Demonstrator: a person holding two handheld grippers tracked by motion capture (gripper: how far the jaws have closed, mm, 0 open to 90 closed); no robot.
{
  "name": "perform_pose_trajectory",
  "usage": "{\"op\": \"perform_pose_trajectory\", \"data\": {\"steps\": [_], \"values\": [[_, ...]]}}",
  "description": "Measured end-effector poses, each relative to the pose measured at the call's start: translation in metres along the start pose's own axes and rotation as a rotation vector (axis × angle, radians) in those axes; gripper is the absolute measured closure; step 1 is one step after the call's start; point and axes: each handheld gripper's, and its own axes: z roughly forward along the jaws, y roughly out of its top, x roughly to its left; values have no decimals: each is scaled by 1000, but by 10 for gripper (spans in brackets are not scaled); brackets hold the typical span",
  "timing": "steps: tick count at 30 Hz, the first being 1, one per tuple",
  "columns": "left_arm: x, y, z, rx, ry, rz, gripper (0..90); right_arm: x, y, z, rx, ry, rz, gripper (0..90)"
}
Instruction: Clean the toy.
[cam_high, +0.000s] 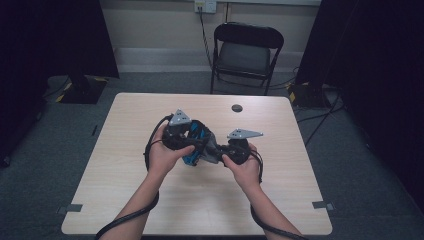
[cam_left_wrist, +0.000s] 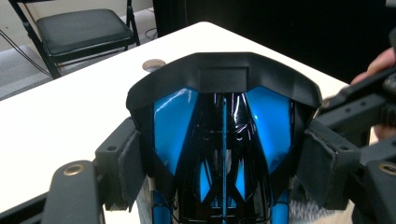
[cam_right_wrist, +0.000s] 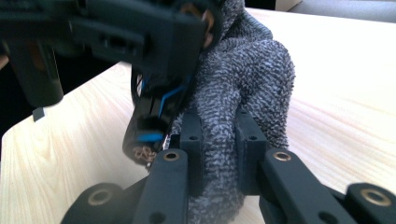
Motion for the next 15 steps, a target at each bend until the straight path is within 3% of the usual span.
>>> {"op": "perform_pose_trajectory", "data": {"steps": [15], "values": [[-5, 10, 1, -18, -15, 11, 255, 6, -19, 10, 20, 24, 23, 770]]}}
